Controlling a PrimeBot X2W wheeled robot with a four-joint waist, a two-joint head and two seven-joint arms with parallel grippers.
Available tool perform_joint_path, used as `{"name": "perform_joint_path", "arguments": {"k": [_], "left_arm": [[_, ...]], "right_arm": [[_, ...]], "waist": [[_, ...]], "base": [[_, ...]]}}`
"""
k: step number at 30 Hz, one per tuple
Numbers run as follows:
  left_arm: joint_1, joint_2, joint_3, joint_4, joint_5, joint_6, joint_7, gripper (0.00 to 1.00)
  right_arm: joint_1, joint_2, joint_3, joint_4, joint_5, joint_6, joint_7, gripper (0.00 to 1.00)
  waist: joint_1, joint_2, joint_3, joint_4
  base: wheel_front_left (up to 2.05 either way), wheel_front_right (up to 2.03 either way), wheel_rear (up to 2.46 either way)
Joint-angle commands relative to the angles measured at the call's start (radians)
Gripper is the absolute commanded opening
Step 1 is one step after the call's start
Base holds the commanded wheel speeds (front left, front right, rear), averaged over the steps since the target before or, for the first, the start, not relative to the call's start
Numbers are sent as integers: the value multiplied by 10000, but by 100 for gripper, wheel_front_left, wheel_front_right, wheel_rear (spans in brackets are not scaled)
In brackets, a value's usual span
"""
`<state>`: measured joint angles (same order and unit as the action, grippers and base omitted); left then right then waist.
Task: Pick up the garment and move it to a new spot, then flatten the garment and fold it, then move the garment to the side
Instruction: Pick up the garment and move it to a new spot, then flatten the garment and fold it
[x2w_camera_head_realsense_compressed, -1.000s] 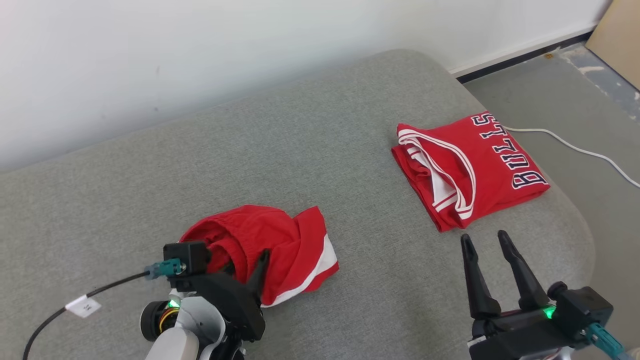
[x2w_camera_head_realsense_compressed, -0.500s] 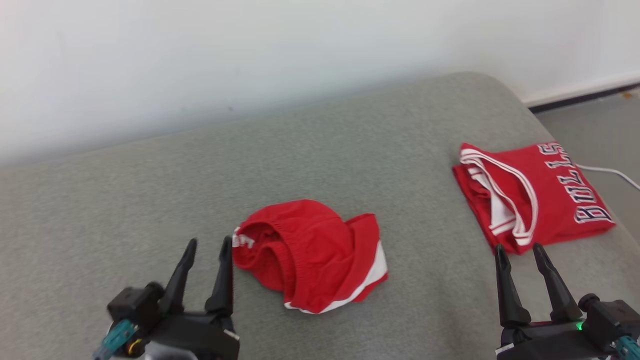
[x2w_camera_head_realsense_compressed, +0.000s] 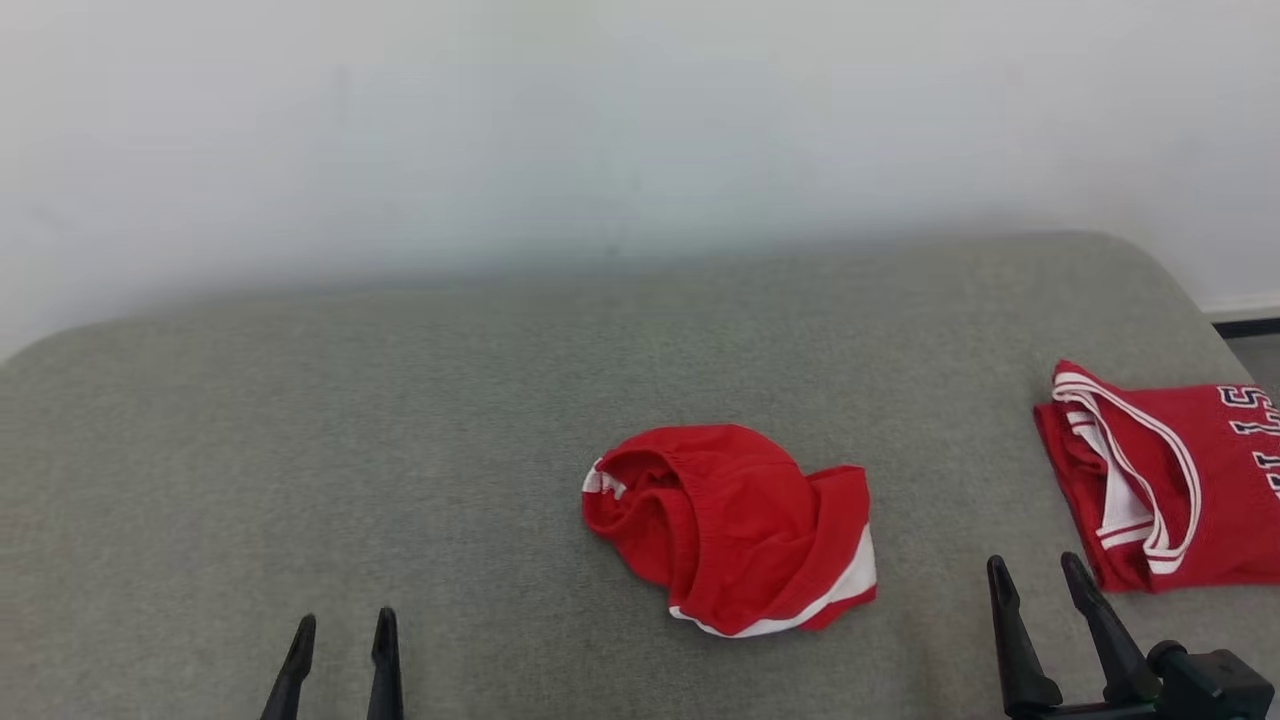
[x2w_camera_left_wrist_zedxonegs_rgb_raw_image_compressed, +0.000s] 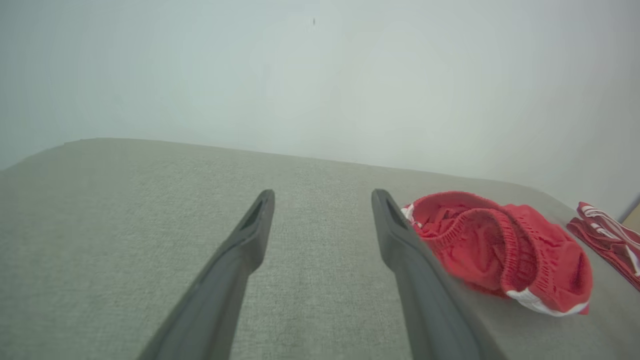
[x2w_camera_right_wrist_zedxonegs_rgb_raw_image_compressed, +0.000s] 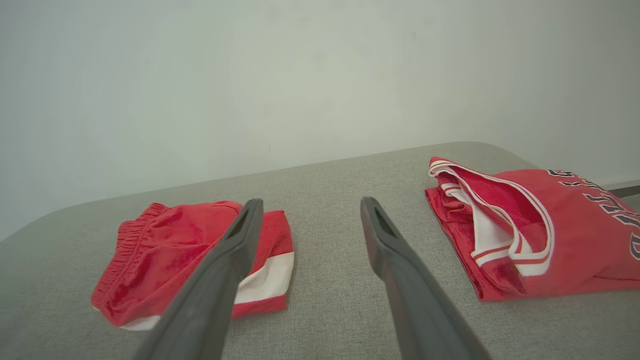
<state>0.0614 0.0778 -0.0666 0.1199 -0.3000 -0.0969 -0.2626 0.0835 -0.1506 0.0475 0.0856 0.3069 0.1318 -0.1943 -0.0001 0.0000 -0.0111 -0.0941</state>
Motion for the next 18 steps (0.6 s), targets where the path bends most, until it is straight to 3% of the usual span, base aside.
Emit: {"name": "perform_joint_path", "arguments": {"k": [1,18], "left_arm": [[508,-35,150,-160,221,-74,-22,100],[1750,-216,1157,-401,656,-301,-23,100]], "right_arm": [[146,-67,-18,101,45,-19,-32,100],[528,43,240,726,90,-20,-1,100]], "waist": [[1,0,-338,408],[1,0,-487,673]], "base": [[0,0,0],[0,0,0]]}}
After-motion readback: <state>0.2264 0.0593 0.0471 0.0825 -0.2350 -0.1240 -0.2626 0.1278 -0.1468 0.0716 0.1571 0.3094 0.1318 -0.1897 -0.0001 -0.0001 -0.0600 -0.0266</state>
